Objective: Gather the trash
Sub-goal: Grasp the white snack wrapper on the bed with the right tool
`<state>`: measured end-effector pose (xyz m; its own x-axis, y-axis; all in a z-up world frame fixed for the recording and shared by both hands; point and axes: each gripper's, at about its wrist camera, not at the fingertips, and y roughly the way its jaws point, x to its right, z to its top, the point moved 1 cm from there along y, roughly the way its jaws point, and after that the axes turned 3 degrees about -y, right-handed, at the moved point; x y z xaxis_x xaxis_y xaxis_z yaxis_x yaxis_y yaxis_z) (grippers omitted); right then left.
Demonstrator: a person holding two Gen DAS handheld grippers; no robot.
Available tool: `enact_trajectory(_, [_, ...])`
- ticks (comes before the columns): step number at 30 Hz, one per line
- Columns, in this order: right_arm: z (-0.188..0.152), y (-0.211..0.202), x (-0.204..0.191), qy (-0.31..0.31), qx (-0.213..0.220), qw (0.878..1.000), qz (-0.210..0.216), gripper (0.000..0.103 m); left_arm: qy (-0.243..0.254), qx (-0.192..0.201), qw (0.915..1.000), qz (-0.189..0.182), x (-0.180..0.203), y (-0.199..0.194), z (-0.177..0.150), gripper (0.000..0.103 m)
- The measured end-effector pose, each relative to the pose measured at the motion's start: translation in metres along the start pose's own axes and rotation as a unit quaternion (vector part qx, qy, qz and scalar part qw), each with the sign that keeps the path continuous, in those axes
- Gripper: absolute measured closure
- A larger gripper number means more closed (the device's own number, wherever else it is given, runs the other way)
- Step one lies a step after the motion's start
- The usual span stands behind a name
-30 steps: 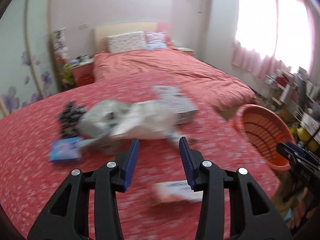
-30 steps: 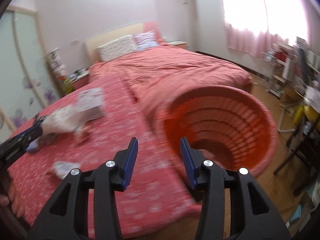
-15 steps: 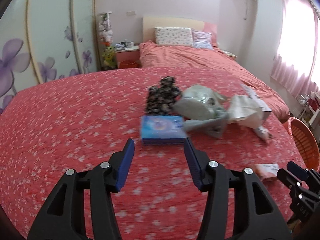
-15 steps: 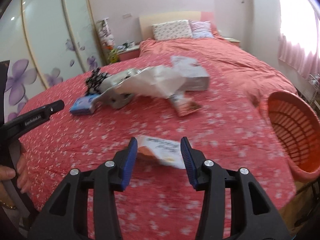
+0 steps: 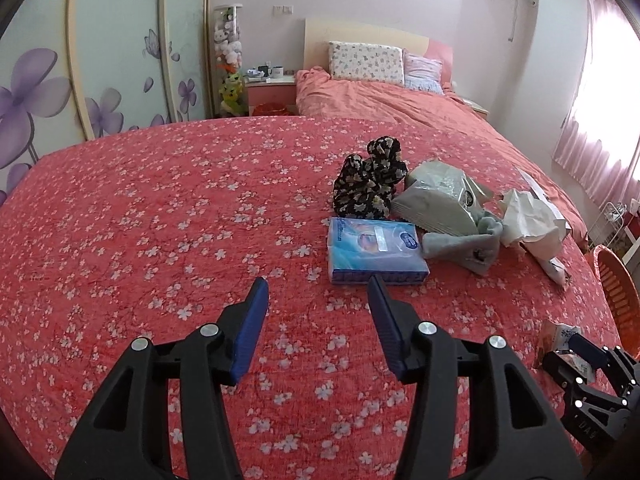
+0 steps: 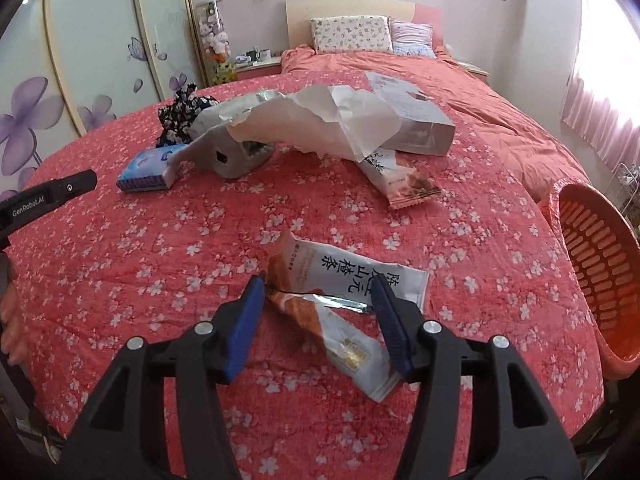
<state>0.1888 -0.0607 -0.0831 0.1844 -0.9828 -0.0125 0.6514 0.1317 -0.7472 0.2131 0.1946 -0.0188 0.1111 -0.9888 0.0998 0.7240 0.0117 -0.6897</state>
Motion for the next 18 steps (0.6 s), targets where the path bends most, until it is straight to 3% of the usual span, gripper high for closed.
enact_trajectory(10, [-0.006, -0.003, -0.001, -0.01, 0.001, 1.0, 0.015, 0.042, 0.0, -0.011, 0.9999, -0.008, 0.005, 0.005, 0.002, 0.051])
enact_trajectory(12, [-0.008, -0.004, -0.003, -0.019, 0.004, 1.0, 0.002, 0.052, 0.001, -0.011, 0.9999, -0.008, 0.006, 0.006, 0.003, 0.051])
enact_trajectory(14, [-0.007, -0.004, 0.0, -0.013, 0.01, 1.0, -0.004, 0.077, 0.001, -0.011, 0.9999, -0.008, 0.006, 0.007, 0.003, 0.051])
enact_trajectory(16, [-0.003, -0.003, 0.011, 0.009, 0.008, 1.0, -0.007, 0.091, -0.001, -0.011, 0.9999, -0.008, 0.006, 0.008, 0.005, 0.051])
enact_trajectory(18, [0.0, -0.001, 0.022, 0.027, 0.004, 1.0, 0.004, 0.095, -0.001, -0.011, 0.9999, -0.007, 0.007, 0.009, 0.006, 0.051])
